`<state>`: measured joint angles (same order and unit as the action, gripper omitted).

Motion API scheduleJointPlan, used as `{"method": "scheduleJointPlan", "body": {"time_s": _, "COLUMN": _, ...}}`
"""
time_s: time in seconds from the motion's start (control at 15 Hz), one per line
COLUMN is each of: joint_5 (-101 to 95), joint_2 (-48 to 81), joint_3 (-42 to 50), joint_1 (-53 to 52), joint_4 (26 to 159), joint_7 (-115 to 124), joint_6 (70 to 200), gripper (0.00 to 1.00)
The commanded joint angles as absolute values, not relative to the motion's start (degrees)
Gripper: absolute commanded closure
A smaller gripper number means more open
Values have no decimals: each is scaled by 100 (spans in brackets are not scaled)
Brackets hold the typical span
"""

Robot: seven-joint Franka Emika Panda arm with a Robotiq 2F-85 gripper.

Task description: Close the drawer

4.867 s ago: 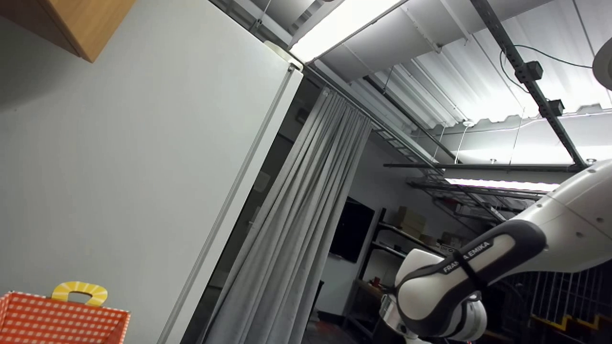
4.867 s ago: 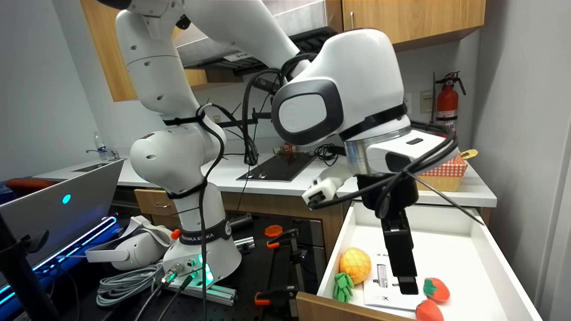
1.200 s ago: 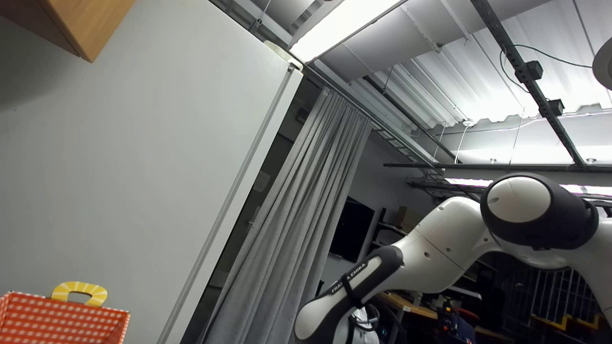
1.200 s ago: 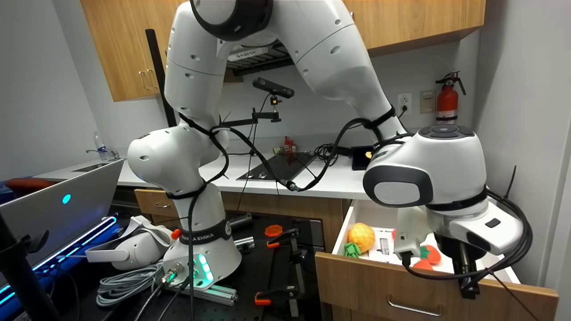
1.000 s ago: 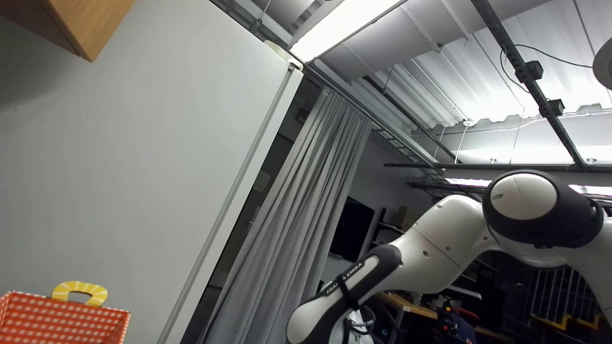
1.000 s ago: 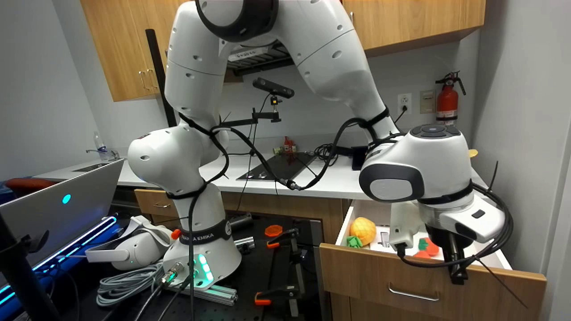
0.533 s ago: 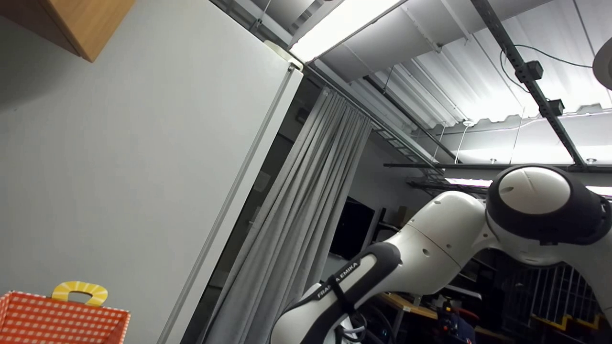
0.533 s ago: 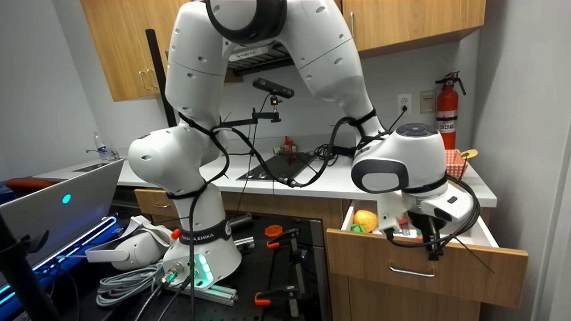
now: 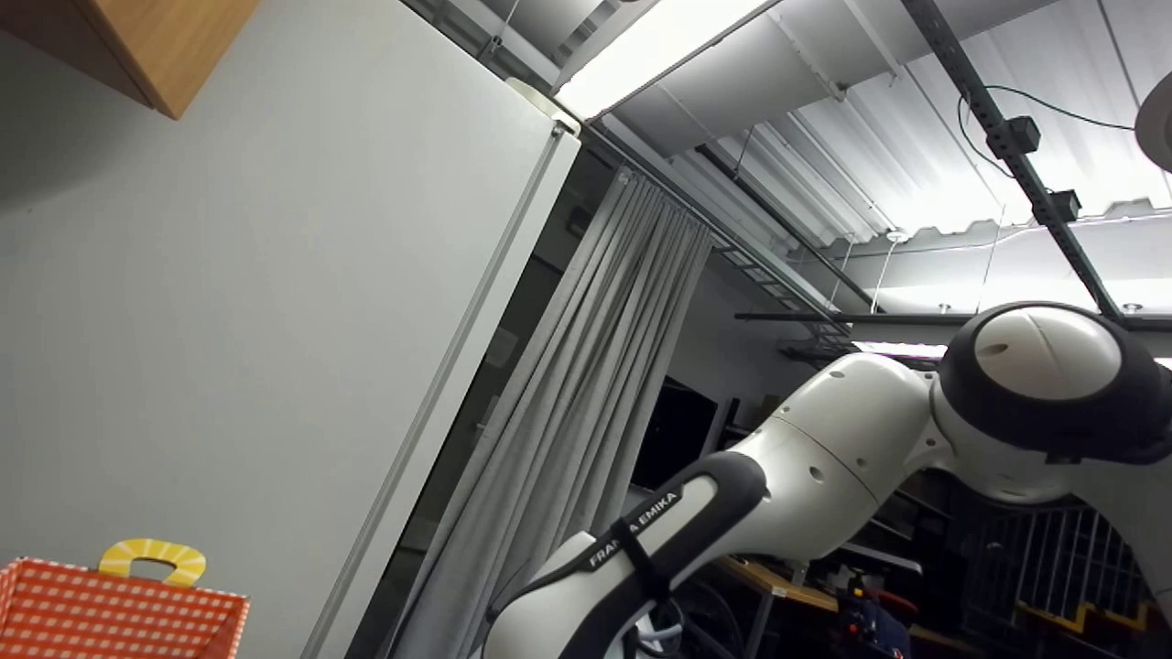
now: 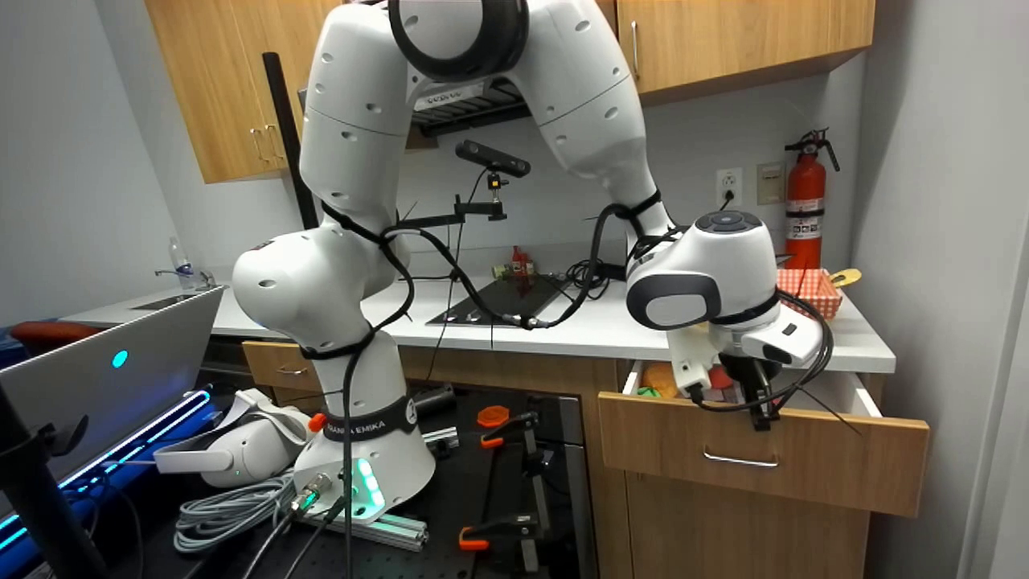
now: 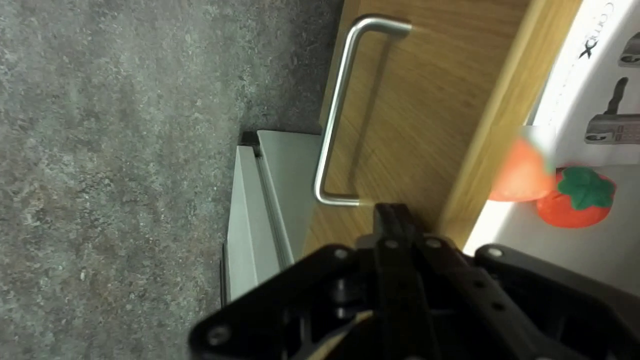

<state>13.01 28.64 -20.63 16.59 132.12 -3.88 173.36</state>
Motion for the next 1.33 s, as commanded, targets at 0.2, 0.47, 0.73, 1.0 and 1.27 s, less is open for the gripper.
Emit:
{"method": "scheduleJointPlan", "body": {"time_s": 0.2, "joint_5": 1489, "joint_2": 2891, "joint_3": -2375, "joint_1": 1301, "joint_4": 13214, "joint_7": -172, "joint_6": 17673, "gripper": 100}}
{"method": "scheduleJointPlan", "body": {"time_s": 0.47, "joint_5": 1456, "joint_2": 2906, "joint_3": -2446, "joint_1": 1073, "joint_4": 13221, "joint_7": -19, "joint_6": 17791, "gripper": 100}}
{"method": "scheduleJointPlan", "body": {"time_s": 0.73, "joint_5": 1434, "joint_2": 2920, "joint_3": -2499, "joint_1": 896, "joint_4": 13201, "joint_7": 78, "joint_6": 17844, "gripper": 100}}
{"method": "scheduleJointPlan", "body": {"time_s": 1.0, "joint_5": 1423, "joint_2": 2942, "joint_3": -2522, "joint_1": 790, "joint_4": 13161, "joint_7": 143, "joint_6": 17835, "gripper": 100}}
{"method": "scheduleJointPlan", "body": {"time_s": 1.27, "joint_5": 1426, "joint_2": 2944, "joint_3": -2533, "joint_1": 746, "joint_4": 13136, "joint_7": 162, "joint_6": 17819, "gripper": 100}}
